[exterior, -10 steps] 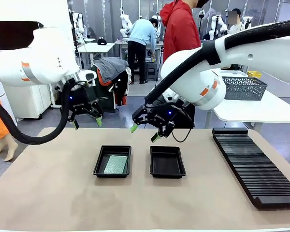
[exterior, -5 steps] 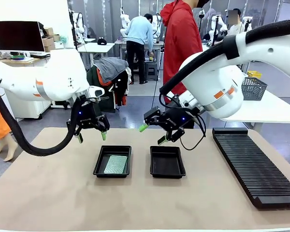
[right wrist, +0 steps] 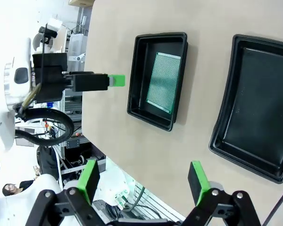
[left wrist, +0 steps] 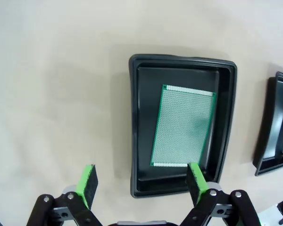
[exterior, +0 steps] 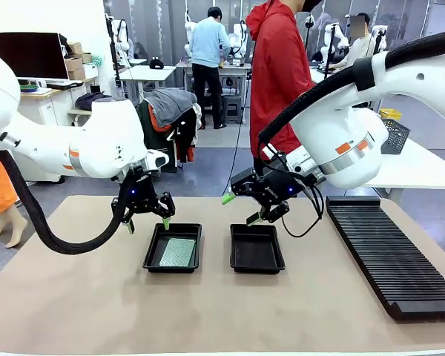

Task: Inspect and transfer BCBs to ESD trays.
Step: Pick up the ESD tray and place it on the left side of the table.

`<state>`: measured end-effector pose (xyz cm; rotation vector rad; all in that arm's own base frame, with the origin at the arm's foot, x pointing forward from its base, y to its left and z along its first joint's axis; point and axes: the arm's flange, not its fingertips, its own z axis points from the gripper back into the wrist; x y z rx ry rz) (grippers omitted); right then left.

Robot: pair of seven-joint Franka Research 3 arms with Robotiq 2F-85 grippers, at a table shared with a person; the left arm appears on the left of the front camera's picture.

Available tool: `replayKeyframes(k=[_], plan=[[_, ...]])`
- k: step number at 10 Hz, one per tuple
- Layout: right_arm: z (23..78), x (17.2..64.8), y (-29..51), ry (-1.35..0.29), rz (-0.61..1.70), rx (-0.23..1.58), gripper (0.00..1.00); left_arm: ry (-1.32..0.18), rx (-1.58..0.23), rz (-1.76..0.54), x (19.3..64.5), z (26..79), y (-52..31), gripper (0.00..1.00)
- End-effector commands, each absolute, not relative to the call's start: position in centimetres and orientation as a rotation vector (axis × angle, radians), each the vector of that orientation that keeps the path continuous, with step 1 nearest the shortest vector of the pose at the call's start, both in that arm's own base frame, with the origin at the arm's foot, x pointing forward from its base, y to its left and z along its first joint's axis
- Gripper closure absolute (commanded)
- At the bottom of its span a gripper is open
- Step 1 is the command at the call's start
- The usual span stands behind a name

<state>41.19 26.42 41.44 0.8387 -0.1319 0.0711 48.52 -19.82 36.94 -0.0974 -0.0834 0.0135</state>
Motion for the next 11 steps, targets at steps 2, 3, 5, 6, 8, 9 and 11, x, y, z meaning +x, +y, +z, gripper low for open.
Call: replayKeyframes(k=[2,3,5,6,8,9,11], plan=[[41.8,41.2,26.7,-0.126,0.065,0.823,0.0,-0.121,-0.019,0.024,49.2,35.2,-20.3,0.0],[41.8,41.2,26.7,-0.126,0.065,0.823,0.0,-0.123,-0.006,0.025,49.5,34.6,-20.4,0.0],[41.8,41.2,26.7,-0.126,0.065,0.823,0.0,-0.128,0.005,0.025,50.0,33.5,-20.3,0.0],[41.8,41.2,26.7,-0.126,0.065,0.823,0.0,-0.12,0.0,0.02,50.3,33.0,-20.2,0.0],[41.8,41.2,26.7,-0.126,0.065,0.823,0.0,-0.11,0.012,0.019,50.9,32.0,-19.9,0.0],[41.8,41.2,26.7,-0.126,0.065,0.823,0.0,-0.107,0.011,0.018,51.1,31.7,-19.8,0.0],[41.8,41.2,26.7,-0.126,0.065,0.823,0.0,-0.107,0.015,0.016,51.4,31.1,-19.8,0.0]])
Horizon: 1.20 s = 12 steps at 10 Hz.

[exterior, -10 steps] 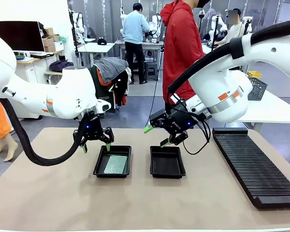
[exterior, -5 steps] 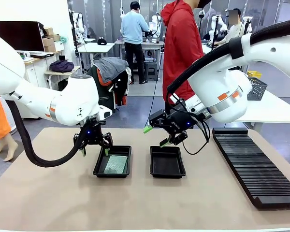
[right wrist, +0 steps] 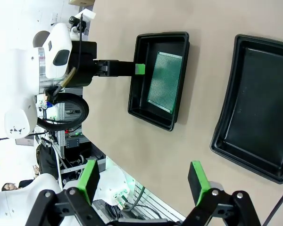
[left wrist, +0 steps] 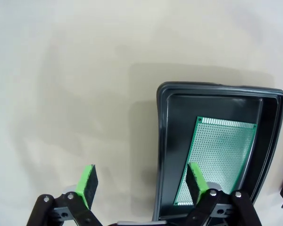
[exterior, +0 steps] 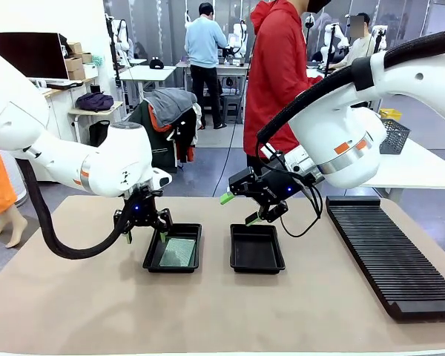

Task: Inspect and transfer BCBs to ESD trays.
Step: Pick up the ESD tray and place it on the left side of the table.

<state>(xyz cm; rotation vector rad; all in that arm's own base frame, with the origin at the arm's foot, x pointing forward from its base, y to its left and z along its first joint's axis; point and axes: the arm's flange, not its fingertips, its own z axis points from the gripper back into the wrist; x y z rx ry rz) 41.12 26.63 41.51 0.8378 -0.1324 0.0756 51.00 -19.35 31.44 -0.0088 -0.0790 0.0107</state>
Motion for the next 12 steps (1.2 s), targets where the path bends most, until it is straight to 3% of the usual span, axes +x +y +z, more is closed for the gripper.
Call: replayKeyframes(k=[1,9,12], plan=[[41.82,41.2,26.74,-0.126,0.065,0.823,0.0,-0.116,0.024,0.013,51.44,30.91,-19.99,0.0],[41.82,41.2,26.74,-0.126,0.065,0.823,0.0,-0.089,-0.02,0.002,50.99,31.05,-19.51,0.0],[41.82,41.2,26.74,-0.126,0.065,0.823,0.0,-0.101,-0.032,-0.022,50.87,30.62,-19.89,0.06]])
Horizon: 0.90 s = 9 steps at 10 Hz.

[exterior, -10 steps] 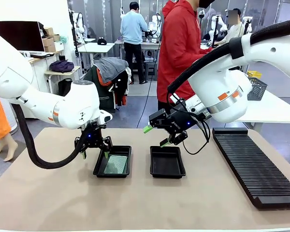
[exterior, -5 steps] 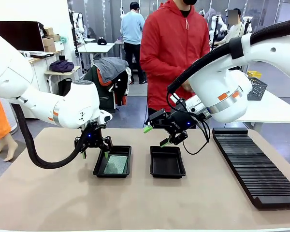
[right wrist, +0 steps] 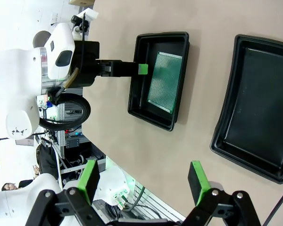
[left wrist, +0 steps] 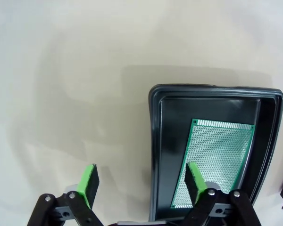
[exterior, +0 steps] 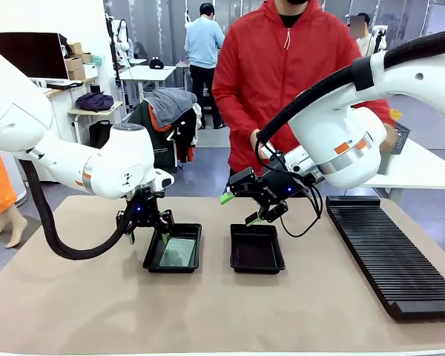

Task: Inspect and transfer BCBs to ESD trays.
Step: Pick up the ESD tray and place it on the left side of the table.

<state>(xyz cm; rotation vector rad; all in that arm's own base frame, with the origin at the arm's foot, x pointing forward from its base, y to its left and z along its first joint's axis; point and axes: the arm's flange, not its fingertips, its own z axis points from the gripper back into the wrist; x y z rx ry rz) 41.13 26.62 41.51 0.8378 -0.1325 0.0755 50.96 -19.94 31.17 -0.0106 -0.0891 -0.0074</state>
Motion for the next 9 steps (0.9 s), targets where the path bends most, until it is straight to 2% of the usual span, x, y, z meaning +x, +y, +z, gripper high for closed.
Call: replayKeyframes(k=[1,2,3,4,5,6,7,8,9], plan=[[41.82,41.2,26.74,-0.126,0.065,0.823,0.0,-0.105,-0.032,-0.023,50.98,30.43,-19.95,0.06],[41.82,41.2,26.74,-0.126,0.065,0.823,0.0,-0.107,-0.034,-0.019,51.08,30.17,-19.89,0.1],[41.82,41.2,26.74,-0.126,0.065,0.823,0.0,-0.104,-0.029,-0.017,51.15,29.94,-19.78,0.08],[41.82,41.2,26.74,-0.126,0.065,0.823,0.0,-0.104,-0.03,-0.016,51.24,29.72,-19.72,0.18],[41.82,41.2,26.74,-0.126,0.065,0.823,0.0,-0.107,-0.042,-0.026,51.19,29.75,-19.59,0.18],[41.82,41.2,26.74,-0.126,0.065,0.823,0.0,-0.114,-0.042,-0.026,51.15,29.78,-19.61,0.27],[41.82,41.2,26.74,-0.126,0.065,0.823,0.0,-0.113,-0.039,-0.028,51.13,29.88,-19.67,0.26],[41.82,41.2,26.74,-0.126,0.065,0.823,0.0,-0.113,-0.039,-0.031,51.16,29.89,-19.76,0.35],[41.82,41.2,26.74,-0.126,0.065,0.823,0.0,-0.114,-0.038,-0.034,51.19,29.94,-19.8,0.35]])
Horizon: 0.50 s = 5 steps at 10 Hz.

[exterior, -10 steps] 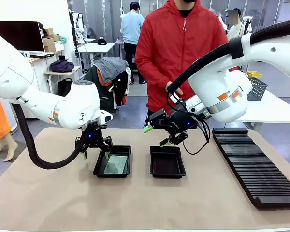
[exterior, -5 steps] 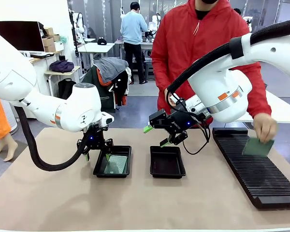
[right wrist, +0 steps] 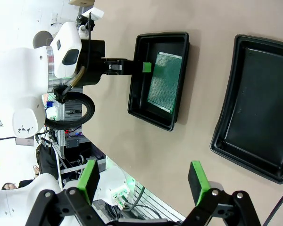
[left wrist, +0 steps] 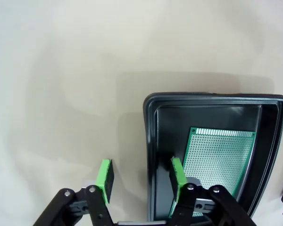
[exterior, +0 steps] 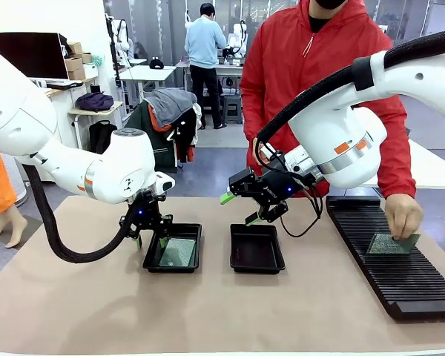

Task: Inspect and transfer BCBs to ESD trays.
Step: Pick up the ESD tray and place it on the left side of the table.

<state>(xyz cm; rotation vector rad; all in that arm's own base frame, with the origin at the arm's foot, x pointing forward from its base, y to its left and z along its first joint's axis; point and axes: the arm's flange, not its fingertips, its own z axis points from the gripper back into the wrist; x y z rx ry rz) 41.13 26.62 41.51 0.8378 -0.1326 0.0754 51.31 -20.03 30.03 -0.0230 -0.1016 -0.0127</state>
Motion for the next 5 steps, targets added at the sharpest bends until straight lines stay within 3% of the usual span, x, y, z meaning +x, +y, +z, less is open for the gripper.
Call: replayKeyframes(k=[1,2,3,4,5], plan=[[41.82,41.2,26.74,-0.126,0.065,0.823,0.0,-0.113,-0.035,-0.031,51.26,29.92,-19.77,0.44],[41.82,41.2,26.74,-0.126,0.065,0.823,0.0,-0.113,-0.034,-0.031,51.27,29.94,-19.73,0.35],[41.82,41.2,26.74,-0.126,0.065,0.823,0.0,-0.117,-0.038,-0.034,51.22,30.03,-19.72,0.53],[41.82,41.2,26.74,-0.126,0.065,0.823,0.0,-0.12,-0.039,-0.033,51.18,30.14,-19.68,0.44],[41.82,41.2,26.74,-0.126,0.065,0.823,0.0,-0.121,-0.039,-0.034,51.16,30.16,-19.69,0.61]])
